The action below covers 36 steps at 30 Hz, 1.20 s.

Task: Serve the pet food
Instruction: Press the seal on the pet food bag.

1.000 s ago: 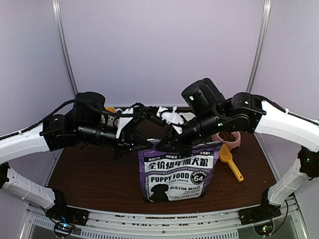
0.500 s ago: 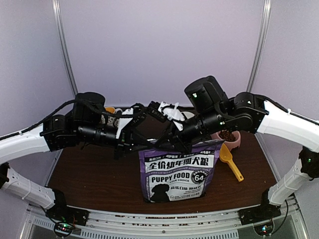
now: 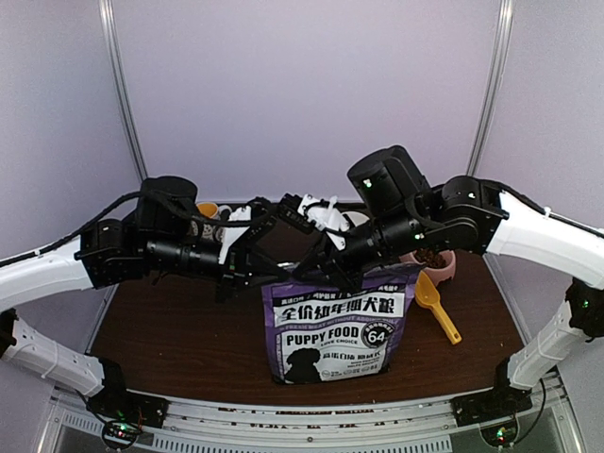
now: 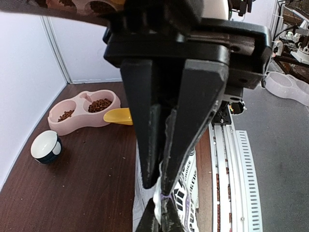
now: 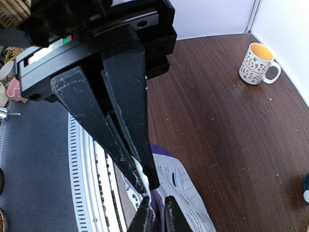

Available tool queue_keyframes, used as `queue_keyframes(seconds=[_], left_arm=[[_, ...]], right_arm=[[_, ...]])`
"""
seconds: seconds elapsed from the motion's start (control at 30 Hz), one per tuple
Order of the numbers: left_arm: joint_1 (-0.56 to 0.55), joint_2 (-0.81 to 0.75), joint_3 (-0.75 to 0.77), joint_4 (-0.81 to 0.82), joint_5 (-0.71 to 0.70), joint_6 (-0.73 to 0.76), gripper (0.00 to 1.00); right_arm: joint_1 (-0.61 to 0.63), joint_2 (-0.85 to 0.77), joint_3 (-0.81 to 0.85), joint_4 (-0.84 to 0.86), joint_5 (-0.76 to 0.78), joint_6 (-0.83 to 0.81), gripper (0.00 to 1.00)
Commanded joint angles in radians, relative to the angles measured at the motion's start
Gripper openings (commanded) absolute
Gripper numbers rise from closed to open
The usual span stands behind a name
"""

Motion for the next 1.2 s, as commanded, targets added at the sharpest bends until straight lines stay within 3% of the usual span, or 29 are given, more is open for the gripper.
queue_keyframes(seconds=[0.0, 0.17, 0.4, 0.5, 0.7, 0.83, 1.17], left_arm=[[-0.008, -0.035, -0.009, 0.057, 0.005, -0.002, 0.0], [-0.008, -0.032, -0.007, 0.053, 0.0, 0.002, 0.0], [-0.009, -0.013, 0.011, 0.05, -0.005, 0.003, 0.0], [-0.01, 0.015, 0.037, 0.033, -0.006, 0.005, 0.18], [-0.023, 0.045, 0.064, 0.033, -0.018, 0.009, 0.27], [-0.025, 0.057, 0.069, 0.058, -0.014, -0.004, 0.25], [-0.025, 0.064, 0.048, 0.1, 0.008, -0.027, 0.0]], right_arm=[[0.001, -0.042, -0.021, -0.073, 0.138, -0.041, 0.08], [0.001, -0.07, -0.042, -0.084, 0.179, -0.052, 0.0], [0.0, -0.089, -0.063, -0.042, 0.153, -0.048, 0.0], [0.0, -0.089, -0.064, -0.023, 0.13, -0.047, 0.0], [0.0, -0.088, -0.066, -0.003, 0.1, -0.043, 0.0], [0.0, -0.093, -0.071, 0.012, 0.083, -0.039, 0.0], [0.0, -0.107, -0.091, 0.033, 0.067, -0.034, 0.0]])
